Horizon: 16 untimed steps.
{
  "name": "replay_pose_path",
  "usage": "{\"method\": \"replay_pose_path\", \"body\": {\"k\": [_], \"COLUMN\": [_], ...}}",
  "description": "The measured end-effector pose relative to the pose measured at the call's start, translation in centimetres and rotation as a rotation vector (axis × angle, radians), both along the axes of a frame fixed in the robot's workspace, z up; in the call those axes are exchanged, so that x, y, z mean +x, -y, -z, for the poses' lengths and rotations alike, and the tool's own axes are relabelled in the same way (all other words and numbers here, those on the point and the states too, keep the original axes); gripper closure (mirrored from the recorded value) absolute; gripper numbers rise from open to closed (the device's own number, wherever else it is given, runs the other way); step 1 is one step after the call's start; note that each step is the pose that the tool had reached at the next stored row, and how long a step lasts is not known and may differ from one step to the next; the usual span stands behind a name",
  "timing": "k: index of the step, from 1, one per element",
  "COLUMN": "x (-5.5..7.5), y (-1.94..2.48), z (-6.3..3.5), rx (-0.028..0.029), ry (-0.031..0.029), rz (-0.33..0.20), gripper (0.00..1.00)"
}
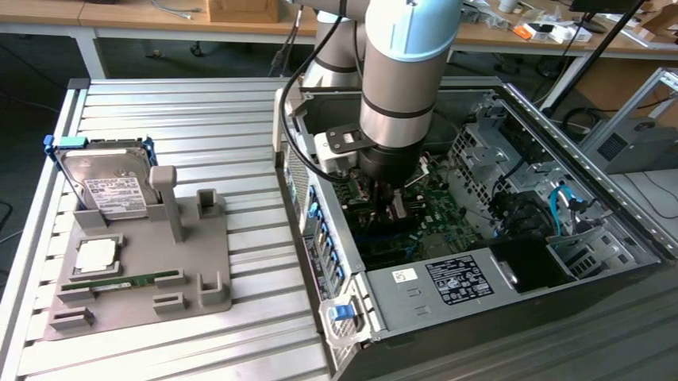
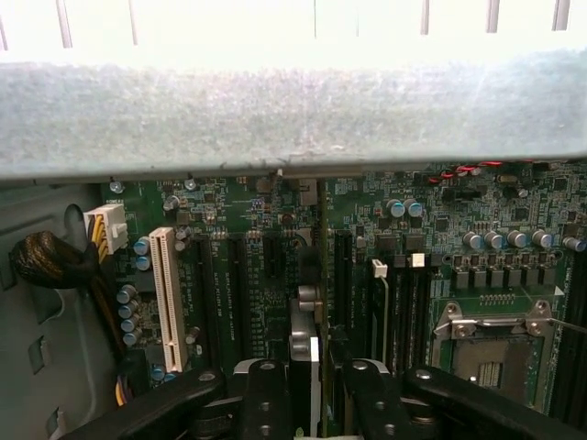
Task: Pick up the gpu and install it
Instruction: 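Insert the gpu into the slot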
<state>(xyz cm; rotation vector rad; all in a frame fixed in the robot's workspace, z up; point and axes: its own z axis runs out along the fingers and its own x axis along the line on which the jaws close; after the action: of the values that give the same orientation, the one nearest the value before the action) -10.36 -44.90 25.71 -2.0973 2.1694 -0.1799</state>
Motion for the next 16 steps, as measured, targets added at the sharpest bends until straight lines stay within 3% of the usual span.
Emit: {"method": "replay_pose_path", "body": {"k": [11,16], "x": [0.00,0.00], "y": [0.00,-0.02], "z": [0.35,0.30], "rx": [-0.0001,-0.0051], "ry": [-0.0016,-0.0013], "rz": [0.000,0.000], "gripper": [0.73,0.73]}}
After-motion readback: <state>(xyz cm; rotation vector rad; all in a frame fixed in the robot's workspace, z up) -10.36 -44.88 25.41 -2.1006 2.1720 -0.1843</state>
